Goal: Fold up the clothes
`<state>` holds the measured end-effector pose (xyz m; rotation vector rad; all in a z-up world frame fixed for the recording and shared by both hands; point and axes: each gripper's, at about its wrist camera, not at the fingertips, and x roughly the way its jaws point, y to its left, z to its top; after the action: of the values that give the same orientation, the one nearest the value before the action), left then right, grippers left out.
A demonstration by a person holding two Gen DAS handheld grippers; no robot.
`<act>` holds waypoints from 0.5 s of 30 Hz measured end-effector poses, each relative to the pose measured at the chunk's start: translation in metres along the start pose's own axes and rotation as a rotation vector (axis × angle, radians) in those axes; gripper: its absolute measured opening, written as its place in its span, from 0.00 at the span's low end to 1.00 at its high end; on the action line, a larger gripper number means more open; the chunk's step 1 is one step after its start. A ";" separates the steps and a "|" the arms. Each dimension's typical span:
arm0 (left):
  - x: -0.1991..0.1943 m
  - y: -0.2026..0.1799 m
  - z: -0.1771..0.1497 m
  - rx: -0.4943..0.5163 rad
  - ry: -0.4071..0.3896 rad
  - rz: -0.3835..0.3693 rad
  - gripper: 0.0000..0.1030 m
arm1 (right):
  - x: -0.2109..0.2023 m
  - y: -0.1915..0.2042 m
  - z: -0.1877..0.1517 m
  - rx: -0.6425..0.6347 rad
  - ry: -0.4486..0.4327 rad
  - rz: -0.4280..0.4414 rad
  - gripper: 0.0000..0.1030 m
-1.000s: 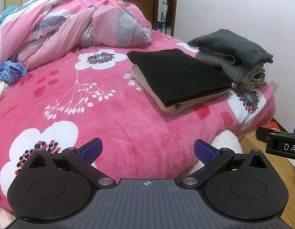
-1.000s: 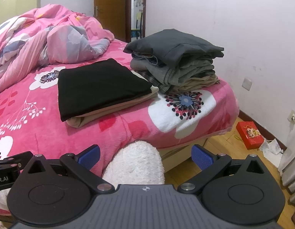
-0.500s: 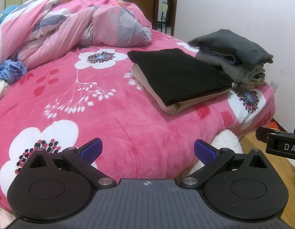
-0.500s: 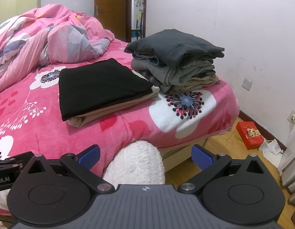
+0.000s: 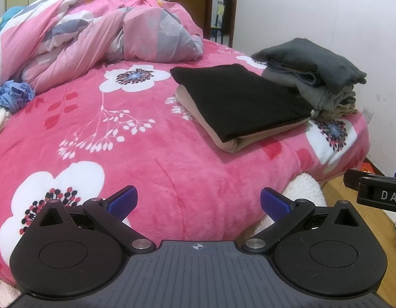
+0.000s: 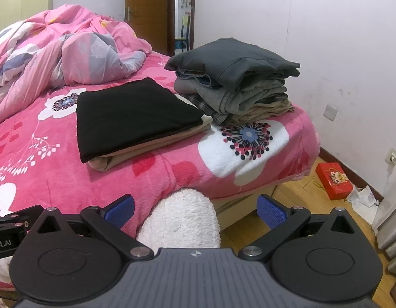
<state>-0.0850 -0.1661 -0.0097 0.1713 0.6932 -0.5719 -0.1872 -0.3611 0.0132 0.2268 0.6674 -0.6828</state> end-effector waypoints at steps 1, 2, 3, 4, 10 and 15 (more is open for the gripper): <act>0.000 0.000 0.000 0.000 0.000 0.000 1.00 | 0.000 0.000 0.000 0.000 0.001 0.001 1.00; 0.000 0.000 0.000 -0.001 0.000 0.002 1.00 | 0.001 0.000 0.000 0.000 0.002 0.002 1.00; 0.000 0.000 0.000 -0.001 -0.001 0.002 1.00 | 0.001 0.000 0.000 0.000 0.003 0.002 1.00; -0.001 0.000 0.001 -0.002 -0.002 0.003 1.00 | 0.001 0.000 0.000 0.000 0.003 0.003 1.00; -0.001 0.001 0.001 -0.003 -0.003 0.003 1.00 | 0.001 0.001 0.001 -0.004 0.001 0.003 1.00; -0.001 0.001 0.001 -0.004 -0.003 0.004 1.00 | 0.000 0.002 0.000 -0.005 0.000 0.002 1.00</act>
<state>-0.0843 -0.1653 -0.0083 0.1676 0.6907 -0.5668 -0.1856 -0.3600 0.0133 0.2233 0.6690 -0.6793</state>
